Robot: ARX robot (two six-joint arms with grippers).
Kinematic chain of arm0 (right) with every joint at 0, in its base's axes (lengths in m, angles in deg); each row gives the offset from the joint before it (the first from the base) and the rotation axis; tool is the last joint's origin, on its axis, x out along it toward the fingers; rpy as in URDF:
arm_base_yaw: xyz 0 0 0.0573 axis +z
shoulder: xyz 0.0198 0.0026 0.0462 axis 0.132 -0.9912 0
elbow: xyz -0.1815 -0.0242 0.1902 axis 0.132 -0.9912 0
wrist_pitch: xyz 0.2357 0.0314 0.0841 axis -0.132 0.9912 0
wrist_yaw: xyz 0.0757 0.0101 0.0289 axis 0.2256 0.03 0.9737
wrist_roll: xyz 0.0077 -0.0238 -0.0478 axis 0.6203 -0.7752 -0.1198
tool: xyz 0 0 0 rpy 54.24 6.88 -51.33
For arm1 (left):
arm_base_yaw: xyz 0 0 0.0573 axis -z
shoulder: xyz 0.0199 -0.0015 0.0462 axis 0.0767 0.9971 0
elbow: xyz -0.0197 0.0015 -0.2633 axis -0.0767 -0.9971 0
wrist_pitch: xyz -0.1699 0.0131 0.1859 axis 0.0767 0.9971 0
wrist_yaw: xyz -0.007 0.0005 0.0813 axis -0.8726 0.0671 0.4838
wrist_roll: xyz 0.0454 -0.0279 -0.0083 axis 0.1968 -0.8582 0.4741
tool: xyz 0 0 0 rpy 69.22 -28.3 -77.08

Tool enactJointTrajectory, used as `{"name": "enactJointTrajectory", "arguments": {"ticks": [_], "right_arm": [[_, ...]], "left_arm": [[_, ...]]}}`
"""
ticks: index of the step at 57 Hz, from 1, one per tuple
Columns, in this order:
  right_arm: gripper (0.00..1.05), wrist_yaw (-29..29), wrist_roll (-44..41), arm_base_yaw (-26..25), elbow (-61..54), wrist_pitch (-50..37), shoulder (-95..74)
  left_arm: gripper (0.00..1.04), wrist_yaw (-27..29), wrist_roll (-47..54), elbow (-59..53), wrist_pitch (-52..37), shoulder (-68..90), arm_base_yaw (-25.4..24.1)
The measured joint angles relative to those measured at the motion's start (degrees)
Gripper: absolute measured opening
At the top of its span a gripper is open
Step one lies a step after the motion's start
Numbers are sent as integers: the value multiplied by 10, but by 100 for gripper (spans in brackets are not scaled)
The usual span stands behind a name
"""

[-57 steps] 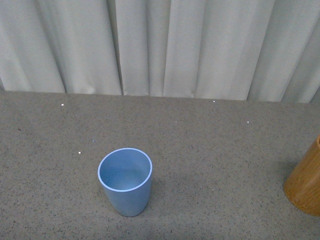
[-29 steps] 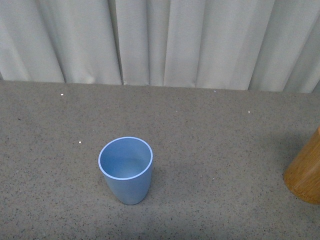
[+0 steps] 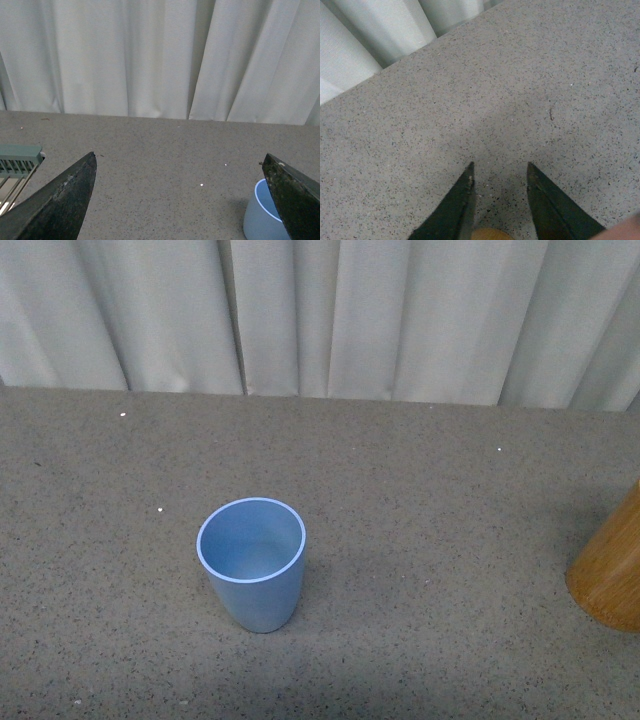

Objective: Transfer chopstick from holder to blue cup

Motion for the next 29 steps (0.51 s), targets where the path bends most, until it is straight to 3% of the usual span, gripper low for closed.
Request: {"name": "enactJointTrajectory", "arguments": {"ticks": [9, 29], "right_arm": [[1, 9, 13, 0, -13, -9, 6], [1, 10, 20, -11, -35, -21, 55]], "left_arm": [[98, 0, 0, 0, 0, 0, 0], [98, 0, 0, 0, 0, 0, 0]]}}
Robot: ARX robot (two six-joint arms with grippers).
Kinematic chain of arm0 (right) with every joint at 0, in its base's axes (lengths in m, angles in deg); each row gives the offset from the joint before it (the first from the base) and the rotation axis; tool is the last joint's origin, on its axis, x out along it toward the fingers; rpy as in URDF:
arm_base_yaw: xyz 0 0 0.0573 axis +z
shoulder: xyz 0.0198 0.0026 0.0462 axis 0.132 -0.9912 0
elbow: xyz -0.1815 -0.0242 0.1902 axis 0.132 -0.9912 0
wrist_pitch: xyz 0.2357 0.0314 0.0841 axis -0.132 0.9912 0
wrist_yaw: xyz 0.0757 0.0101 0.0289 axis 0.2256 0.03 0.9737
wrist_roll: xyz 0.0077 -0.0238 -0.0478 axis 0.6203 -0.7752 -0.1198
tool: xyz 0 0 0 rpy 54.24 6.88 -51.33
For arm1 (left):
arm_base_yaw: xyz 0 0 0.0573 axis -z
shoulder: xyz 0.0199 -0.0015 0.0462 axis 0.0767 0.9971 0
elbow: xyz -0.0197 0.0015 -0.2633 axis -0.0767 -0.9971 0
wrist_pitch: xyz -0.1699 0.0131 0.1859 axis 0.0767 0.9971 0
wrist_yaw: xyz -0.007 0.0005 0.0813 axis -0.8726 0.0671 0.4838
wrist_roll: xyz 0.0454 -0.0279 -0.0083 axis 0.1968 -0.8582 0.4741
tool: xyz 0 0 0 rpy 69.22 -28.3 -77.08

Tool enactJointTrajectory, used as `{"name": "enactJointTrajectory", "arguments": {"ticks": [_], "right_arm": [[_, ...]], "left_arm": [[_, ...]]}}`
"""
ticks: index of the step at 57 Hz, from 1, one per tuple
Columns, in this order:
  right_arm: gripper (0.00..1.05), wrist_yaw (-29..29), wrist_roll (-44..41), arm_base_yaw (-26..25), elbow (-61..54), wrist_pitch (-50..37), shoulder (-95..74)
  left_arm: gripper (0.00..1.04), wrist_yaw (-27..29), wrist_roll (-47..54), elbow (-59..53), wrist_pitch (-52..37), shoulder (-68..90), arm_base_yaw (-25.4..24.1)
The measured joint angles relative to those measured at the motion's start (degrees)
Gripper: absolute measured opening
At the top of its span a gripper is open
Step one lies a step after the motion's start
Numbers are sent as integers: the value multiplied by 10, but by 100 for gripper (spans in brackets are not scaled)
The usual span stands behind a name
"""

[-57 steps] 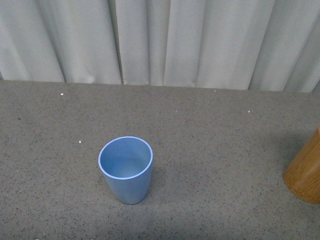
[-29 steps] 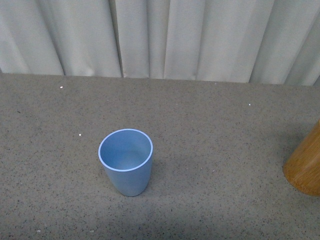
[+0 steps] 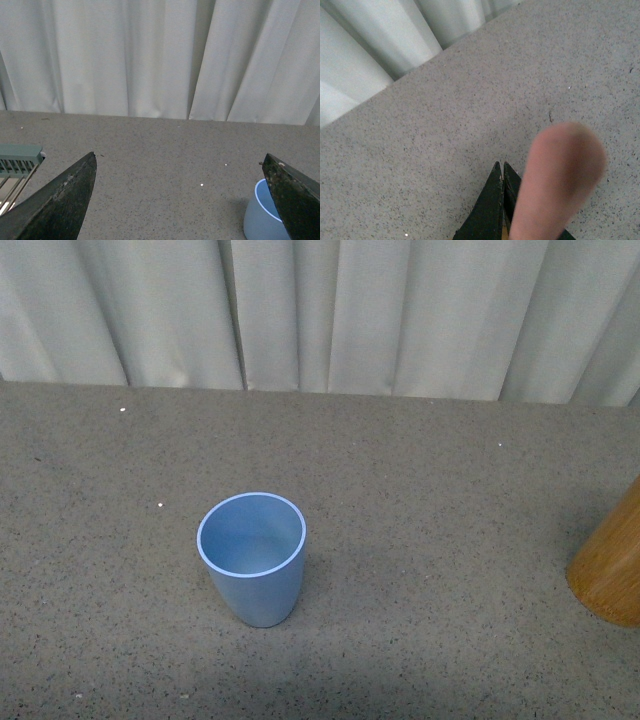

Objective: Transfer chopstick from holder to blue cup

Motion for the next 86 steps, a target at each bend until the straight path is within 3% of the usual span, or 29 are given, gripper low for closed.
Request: {"name": "enactJointTrajectory", "arguments": {"ticks": [17, 28, 41, 66, 86], "right_arm": [[1, 4, -10, -21, -1, 42, 166], [1, 0, -9, -7, 0, 54, 254], [1, -11, 20, 64, -1, 1, 271], [1, 0, 110, 214, -12, -129, 126], [1, 29, 132, 267, -7, -157, 45]], "left_arm": [[98, 0, 0, 0, 0, 0, 0], [98, 0, 0, 0, 0, 0, 0], [98, 0, 0, 0, 0, 0, 0], [98, 0, 0, 0, 0, 0, 0], [98, 0, 0, 0, 0, 0, 0]]}}
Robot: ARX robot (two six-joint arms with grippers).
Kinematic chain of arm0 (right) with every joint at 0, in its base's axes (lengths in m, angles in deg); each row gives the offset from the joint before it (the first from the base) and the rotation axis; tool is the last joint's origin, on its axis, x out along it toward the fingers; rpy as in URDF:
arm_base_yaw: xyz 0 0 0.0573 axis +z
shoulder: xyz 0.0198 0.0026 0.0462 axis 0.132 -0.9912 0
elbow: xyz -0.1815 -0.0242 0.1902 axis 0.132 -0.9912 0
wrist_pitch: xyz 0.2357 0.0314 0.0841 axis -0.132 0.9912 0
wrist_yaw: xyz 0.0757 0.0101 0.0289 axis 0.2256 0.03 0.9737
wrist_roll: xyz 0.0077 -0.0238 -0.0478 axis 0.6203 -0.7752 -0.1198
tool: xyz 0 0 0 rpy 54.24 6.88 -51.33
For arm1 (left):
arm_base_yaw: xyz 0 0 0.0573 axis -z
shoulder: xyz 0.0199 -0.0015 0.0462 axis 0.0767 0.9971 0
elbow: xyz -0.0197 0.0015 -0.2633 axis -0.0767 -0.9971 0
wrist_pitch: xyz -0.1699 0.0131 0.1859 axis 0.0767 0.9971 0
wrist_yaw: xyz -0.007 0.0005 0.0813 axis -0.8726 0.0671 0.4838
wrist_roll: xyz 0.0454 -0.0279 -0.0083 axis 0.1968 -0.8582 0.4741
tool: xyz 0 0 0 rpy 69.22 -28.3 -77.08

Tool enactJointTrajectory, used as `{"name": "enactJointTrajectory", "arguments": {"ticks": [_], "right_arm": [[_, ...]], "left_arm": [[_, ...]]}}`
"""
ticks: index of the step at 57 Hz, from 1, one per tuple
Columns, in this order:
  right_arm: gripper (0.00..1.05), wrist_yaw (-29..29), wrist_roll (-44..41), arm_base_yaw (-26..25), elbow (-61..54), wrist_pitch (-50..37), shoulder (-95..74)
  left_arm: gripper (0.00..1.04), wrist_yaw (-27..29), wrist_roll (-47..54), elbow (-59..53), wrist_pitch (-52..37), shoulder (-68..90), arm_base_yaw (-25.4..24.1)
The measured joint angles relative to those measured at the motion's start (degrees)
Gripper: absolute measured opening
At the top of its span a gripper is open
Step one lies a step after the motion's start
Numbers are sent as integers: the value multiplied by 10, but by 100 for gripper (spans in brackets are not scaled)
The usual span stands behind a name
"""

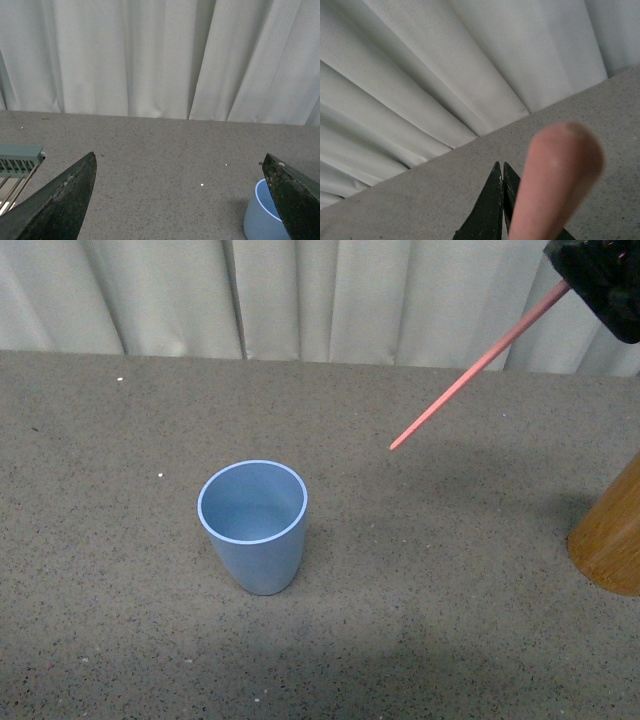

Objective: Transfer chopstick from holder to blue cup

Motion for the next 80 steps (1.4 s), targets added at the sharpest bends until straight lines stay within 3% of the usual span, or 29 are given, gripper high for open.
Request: {"name": "enactJointTrajectory", "arguments": {"ticks": [28, 80], "right_arm": [[1, 27, 19, 63, 46, -14, -50], [1, 24, 26, 92, 62, -15, -113]], "left_arm": [[98, 0, 0, 0, 0, 0, 0], [98, 0, 0, 0, 0, 0, 0]]}}
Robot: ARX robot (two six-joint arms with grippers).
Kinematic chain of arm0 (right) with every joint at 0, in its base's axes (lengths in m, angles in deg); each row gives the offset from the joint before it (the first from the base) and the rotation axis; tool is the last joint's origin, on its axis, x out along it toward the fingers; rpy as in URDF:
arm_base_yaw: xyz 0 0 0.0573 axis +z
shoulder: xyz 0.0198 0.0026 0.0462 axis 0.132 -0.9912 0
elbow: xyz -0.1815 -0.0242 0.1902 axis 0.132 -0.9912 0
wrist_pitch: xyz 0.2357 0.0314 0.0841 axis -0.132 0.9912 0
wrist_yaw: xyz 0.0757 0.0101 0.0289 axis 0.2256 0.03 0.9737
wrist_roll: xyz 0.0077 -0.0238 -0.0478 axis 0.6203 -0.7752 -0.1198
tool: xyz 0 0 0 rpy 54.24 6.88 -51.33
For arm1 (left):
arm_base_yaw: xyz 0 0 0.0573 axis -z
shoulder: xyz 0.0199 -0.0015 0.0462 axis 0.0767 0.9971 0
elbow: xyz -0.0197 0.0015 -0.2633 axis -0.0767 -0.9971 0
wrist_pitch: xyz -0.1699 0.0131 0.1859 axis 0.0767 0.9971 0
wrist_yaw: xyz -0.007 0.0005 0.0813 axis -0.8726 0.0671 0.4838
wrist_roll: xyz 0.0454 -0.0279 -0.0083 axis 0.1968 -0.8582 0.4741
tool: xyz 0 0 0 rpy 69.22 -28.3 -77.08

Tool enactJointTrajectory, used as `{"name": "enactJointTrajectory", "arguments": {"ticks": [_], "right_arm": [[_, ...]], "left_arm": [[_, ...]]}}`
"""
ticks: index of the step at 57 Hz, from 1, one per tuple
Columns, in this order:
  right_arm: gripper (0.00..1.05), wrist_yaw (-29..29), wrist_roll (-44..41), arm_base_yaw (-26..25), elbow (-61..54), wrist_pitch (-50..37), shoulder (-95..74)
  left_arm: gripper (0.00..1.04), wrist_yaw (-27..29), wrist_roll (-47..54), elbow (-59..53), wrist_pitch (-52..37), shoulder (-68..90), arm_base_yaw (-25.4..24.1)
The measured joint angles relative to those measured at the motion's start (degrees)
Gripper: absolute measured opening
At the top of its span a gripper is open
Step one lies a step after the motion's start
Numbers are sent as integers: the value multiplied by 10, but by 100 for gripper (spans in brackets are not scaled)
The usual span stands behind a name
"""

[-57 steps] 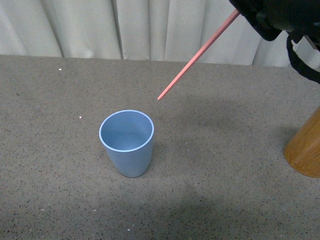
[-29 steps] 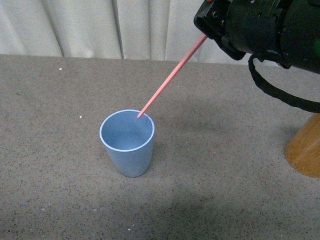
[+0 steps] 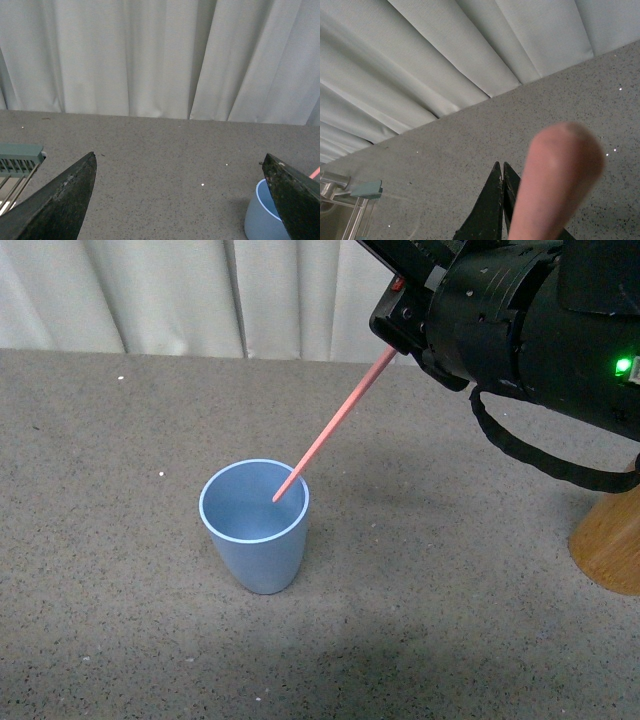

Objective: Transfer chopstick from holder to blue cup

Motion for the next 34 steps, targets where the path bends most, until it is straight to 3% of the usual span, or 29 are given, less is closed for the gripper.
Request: {"name": "enactJointTrajectory", "arguments": {"ticks": [18, 28, 34], "right_arm": [[1, 1, -4, 3, 6, 10, -3], [30, 1, -17, 8, 7, 4, -3], [53, -25, -21, 8, 8, 11, -2]], "left_arm": [[98, 0, 0, 0, 0, 0, 0], [98, 0, 0, 0, 0, 0, 0], [98, 0, 0, 0, 0, 0, 0]]}}
